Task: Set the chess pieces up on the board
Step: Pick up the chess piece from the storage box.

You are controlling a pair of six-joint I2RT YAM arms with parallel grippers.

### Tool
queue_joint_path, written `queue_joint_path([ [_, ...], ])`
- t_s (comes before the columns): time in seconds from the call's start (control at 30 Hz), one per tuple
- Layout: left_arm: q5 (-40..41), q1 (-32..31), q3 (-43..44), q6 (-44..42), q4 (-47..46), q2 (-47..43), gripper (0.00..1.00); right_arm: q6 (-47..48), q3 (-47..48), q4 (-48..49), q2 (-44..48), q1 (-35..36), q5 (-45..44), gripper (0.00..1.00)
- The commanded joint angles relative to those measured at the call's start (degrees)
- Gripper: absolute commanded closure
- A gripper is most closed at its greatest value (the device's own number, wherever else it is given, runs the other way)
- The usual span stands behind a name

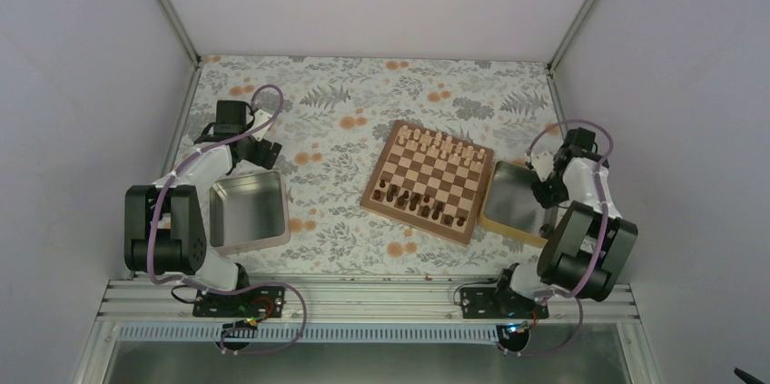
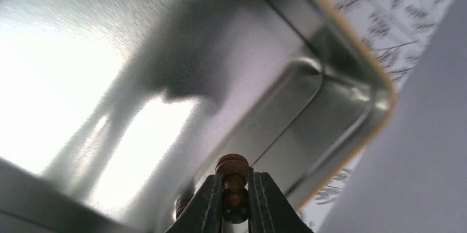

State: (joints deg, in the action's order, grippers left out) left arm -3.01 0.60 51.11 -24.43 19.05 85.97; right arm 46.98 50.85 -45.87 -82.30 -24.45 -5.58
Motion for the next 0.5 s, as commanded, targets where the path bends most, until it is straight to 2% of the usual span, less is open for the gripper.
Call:
queue_joint_path([
  [0.0,0.0,0.0,0.6,0.0,0.0,-0.1,0.0,0.1,5.1,-6.6,4.7,2.8,3.5,0.93],
  [0.13,0.1,0.0,0.7,0.0,0.0,-0.2,0.0,-0.6,10.4,-12.5,7.1,8.3,7.7,0.92],
  [0.23,0.1,-0.1,0.7,0.0,0.0,-0.3,0.0,-1.8,12.6,-15.5,7.6,15.2,10.7,0.91],
  [0.47,0.2,-0.1,0.6,0.0,-0.1,-0.9,0.0,-6.4,12.6,-15.4,4.6,29.2,12.7,0.91],
])
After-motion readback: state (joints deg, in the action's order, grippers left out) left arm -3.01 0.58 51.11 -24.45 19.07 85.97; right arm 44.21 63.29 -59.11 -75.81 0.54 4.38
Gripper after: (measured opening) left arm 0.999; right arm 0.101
